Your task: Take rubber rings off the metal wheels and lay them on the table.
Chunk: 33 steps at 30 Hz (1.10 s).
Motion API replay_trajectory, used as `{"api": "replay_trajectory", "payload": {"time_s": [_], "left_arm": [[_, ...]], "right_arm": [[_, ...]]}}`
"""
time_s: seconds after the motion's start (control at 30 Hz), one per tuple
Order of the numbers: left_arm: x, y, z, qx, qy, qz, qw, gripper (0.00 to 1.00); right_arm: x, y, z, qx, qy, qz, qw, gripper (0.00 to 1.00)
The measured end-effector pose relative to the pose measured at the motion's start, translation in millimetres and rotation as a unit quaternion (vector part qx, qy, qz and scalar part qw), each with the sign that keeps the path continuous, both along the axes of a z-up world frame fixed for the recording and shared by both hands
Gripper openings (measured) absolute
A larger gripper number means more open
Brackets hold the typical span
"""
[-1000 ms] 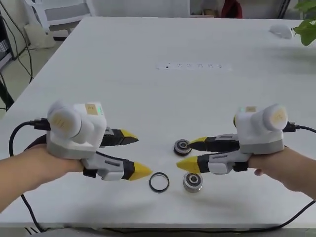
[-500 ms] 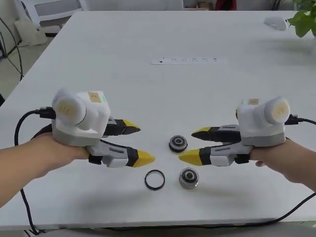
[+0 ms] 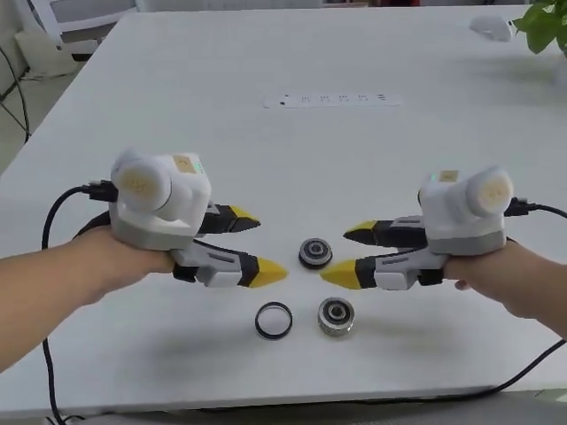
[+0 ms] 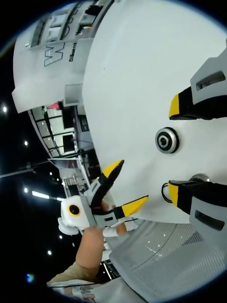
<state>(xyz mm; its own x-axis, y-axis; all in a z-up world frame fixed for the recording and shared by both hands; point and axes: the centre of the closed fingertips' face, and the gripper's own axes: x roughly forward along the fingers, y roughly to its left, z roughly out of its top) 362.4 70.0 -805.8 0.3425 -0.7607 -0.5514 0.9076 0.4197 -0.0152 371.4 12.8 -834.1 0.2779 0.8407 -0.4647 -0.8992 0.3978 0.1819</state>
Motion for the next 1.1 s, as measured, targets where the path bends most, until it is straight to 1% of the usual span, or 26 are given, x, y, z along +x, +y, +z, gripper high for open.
{"api": "replay_trajectory", "payload": {"time_s": [0.17, 0.53, 0.9, 1.1], "left_arm": [[3.6, -5.6, -5.3, 0.004, 0.0, -0.004, 1.0, 0.49], [14.9, -13.8, -14.2, 0.003, 0.005, 0.0, 1.0, 0.44], [21.4, -24.6, -22.5, 0.004, 0.012, -0.004, 0.9999, 0.38], [25.1, -29.8, -24.7, -0.002, 0.019, -0.001, 0.9998, 0.35]], "right_arm": [[5.6, -0.4, -3.2, 0.0, 0.001, -0.007, 1.0, 0.47], [8.3, 1.8, -10.2, -0.001, 0.004, -0.011, 0.9999, 0.4], [8.7, 6.6, -17.1, -0.003, 0.003, -0.001, 1.0, 0.34], [10.7, 6.8, -19.0, -0.003, 0.001, 0.0, 1.0, 0.3]]}}
